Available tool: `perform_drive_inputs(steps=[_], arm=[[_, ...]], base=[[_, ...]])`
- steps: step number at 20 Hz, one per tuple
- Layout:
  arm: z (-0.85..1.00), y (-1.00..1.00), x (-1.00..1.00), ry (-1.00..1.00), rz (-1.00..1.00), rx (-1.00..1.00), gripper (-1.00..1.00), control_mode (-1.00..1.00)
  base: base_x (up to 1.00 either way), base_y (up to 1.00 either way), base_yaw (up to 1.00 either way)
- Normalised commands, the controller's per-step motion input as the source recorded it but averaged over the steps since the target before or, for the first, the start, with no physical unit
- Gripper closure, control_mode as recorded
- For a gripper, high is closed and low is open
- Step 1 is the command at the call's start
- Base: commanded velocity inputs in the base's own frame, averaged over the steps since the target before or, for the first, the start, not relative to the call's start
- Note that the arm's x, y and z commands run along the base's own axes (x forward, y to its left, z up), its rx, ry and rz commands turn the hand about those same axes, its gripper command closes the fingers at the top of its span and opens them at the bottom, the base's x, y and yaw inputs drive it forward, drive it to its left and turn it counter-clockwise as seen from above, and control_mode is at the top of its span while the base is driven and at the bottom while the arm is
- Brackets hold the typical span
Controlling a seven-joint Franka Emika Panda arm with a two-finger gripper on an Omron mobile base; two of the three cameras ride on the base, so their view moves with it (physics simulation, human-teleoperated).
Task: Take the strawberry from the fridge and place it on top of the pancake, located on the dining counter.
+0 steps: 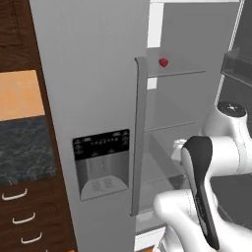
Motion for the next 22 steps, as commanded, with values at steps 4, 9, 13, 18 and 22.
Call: perform_drive_inputs(steps=[4, 9, 13, 18, 22], arm=[[0.00, 0.00, 0.00, 0.00, 0.00, 0.00, -1.00, 1.00], [0.00, 0.00, 0.00, 0.00, 0.00, 0.00, -1.00, 1.00], [0.00, 0.00, 0.00, 0.00, 0.00, 0.00, -1.00, 1.00], [0.00, 0.00, 0.00, 0.00, 0.00, 0.00, -1.00, 1.00], [0.00, 0.00, 0.00, 0.00, 0.00, 0.00, -1.00, 1.00]], base=[[0.03, -0.61, 0.17], [0.28, -0.27, 0.06], [0.33, 0.00, -0.03], [0.49, 0.00, -0.06], [0.57, 0.00, -0.05]])
